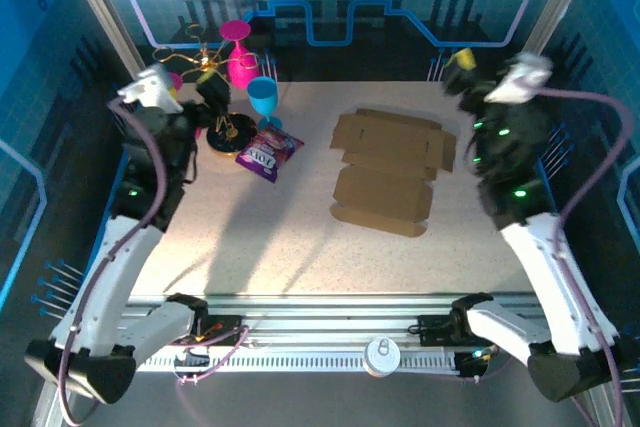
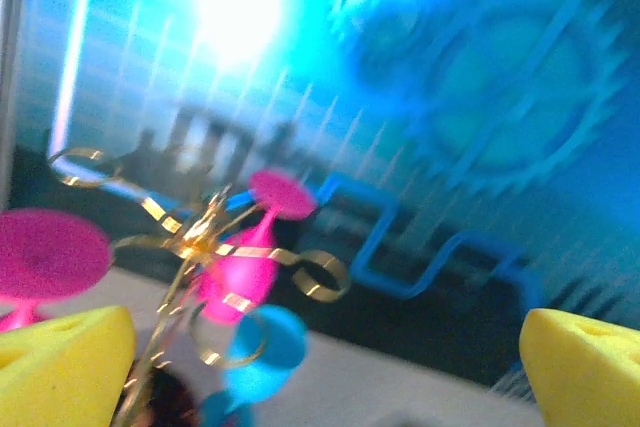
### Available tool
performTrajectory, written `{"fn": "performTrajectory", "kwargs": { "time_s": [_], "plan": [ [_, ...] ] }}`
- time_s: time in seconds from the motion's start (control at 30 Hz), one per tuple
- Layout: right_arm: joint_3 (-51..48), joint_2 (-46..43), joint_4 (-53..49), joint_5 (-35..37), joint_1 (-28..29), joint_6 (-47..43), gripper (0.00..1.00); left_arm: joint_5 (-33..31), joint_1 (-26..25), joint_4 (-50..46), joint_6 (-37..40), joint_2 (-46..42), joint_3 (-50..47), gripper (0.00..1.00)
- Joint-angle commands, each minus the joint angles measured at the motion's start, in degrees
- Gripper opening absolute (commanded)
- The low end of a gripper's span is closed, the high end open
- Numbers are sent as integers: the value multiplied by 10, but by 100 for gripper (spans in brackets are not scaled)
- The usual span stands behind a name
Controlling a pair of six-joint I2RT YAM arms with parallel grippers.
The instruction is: Fold the paper box
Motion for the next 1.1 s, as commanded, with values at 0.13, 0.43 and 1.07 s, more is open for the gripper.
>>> {"fn": "performTrajectory", "kwargs": {
  "time_s": [0.13,0.43,1.07],
  "plan": [
    [39,38,-424,-185,-54,221,80,212,-96,-165,-327,88,-17,76],
    [-98,122,-412,-370,-60,212,65,168,-350,-12,-536,170,-182,52],
    [-130,190,-324,-419,-208,231,64,274,-404,-218,-474,705,310,39]
  ]
}}
